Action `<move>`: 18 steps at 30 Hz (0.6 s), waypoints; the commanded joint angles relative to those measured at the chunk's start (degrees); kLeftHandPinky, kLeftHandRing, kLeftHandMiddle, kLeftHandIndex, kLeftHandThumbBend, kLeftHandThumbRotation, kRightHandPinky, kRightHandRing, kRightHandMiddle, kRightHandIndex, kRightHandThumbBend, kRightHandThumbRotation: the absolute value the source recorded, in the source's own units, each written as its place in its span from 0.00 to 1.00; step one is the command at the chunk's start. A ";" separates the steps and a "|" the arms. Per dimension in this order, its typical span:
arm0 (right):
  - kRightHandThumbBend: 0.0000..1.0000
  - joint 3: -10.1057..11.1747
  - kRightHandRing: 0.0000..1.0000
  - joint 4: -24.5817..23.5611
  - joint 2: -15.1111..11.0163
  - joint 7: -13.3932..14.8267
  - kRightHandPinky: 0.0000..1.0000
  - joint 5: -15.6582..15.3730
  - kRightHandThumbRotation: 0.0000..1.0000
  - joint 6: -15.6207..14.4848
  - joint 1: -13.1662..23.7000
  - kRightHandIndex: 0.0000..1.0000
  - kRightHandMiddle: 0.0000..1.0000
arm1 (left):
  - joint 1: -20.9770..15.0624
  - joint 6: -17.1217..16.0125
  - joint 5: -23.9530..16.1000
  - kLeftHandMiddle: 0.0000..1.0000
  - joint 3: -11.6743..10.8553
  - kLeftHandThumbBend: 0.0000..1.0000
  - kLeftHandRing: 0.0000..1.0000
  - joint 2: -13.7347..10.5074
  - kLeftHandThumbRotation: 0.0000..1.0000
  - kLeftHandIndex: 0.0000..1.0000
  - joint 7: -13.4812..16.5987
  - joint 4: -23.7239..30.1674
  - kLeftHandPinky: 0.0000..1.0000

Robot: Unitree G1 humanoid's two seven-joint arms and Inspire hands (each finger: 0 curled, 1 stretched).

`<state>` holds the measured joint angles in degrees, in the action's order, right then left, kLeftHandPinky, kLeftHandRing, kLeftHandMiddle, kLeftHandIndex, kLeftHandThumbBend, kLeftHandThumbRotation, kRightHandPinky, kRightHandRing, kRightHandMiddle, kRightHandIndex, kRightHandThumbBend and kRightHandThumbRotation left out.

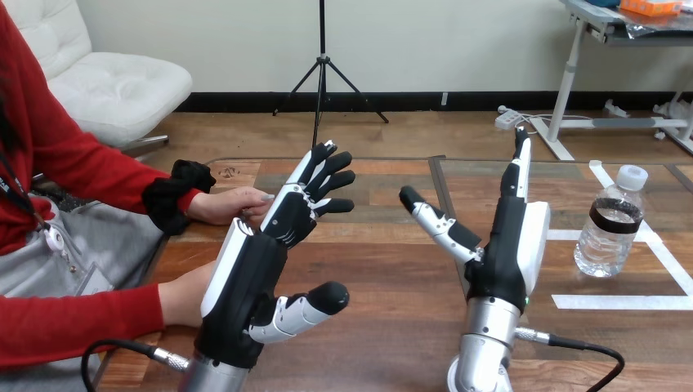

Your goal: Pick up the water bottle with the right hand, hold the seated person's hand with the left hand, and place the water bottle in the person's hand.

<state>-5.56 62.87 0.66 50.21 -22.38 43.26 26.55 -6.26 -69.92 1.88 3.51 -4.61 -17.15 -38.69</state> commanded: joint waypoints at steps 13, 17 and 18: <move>1.00 1.18 1.00 -5.50 -2.78 4.62 0.99 -1.17 0.56 0.11 -1.26 1.00 1.00 | -2.34 -0.16 1.47 0.92 0.64 0.84 0.88 -0.06 0.78 0.95 -0.19 0.82 0.77; 1.00 1.34 1.00 -6.36 -3.28 5.02 1.00 -1.26 0.58 0.10 -2.24 1.00 1.00 | -2.23 0.00 1.90 0.92 0.85 0.84 0.88 -0.14 0.77 0.95 -0.55 0.91 0.77; 1.00 1.52 1.00 -6.48 -3.55 4.66 1.00 -1.00 0.58 0.41 -2.65 1.00 1.00 | -2.28 -0.12 2.26 0.92 1.00 0.84 0.88 -0.16 0.77 0.95 -0.79 0.79 0.78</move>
<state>-4.84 59.23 -0.82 54.51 -23.16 43.28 24.04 -6.26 -69.92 2.76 3.77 -4.62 -17.50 -38.68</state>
